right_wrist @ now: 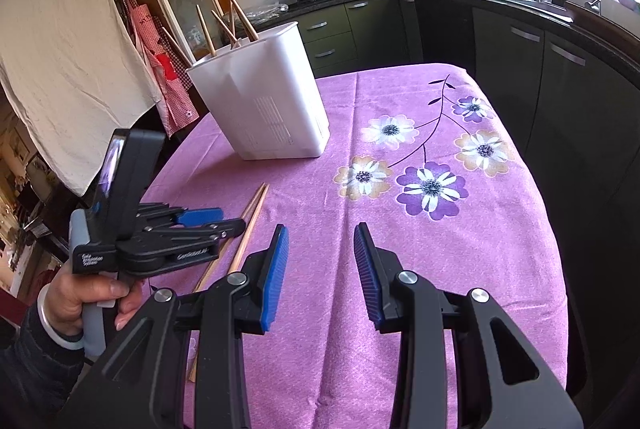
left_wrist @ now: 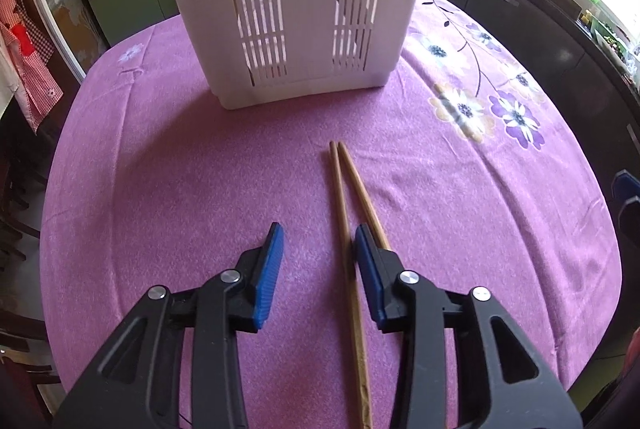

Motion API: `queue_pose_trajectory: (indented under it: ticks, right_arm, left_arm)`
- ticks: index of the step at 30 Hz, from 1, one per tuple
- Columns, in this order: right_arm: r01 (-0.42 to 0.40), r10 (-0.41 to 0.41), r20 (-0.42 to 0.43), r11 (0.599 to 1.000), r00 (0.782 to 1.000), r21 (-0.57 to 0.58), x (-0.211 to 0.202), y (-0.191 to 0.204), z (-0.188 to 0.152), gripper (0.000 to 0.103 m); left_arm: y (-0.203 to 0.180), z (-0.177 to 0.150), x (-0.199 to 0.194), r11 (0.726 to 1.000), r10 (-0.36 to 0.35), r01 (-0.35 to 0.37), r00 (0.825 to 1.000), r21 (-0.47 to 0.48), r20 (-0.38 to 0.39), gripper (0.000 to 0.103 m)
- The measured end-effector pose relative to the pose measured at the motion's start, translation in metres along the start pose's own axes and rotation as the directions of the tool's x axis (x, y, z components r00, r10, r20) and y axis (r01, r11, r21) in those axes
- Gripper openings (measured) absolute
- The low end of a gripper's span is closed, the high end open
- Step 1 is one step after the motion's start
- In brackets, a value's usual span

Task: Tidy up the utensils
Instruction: 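Move the left gripper to the last two chopsticks while the right gripper approaches them too, then grasp a wooden chopstick with the left gripper and lift it upright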

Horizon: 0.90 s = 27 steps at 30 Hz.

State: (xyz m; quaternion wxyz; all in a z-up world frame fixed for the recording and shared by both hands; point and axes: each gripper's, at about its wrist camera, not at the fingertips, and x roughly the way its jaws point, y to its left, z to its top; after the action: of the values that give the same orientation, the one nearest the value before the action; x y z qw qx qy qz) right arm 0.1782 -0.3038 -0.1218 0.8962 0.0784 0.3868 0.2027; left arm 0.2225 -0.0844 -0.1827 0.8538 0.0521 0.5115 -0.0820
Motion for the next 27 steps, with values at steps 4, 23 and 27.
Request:
queue_pose_trajectory:
  ticks: [4, 23, 27]
  right_arm:
    - [0.002, -0.002, -0.001, 1.0, 1.0, 0.003, -0.002, -0.002, -0.001, 0.034]
    - [-0.003, 0.003, -0.009, 1.0, 1.0, 0.0, -0.002, 0.0, 0.0, 0.034]
    - [-0.007, 0.007, -0.016, 1.0, 1.0, -0.007, 0.001, 0.003, 0.001, 0.036]
  left_arm:
    - [0.008, 0.0, -0.002, 1.0, 0.009, -0.009, 1.0, -0.011, -0.004, 0.016]
    - [0.047, -0.011, -0.095, 0.993, -0.019, 0.043, 0.978, -0.114, 0.206, 0.005]
    - [0.044, -0.016, -0.138, 0.995, 0.006, 0.023, 0.951, -0.093, 0.308, 0.005]
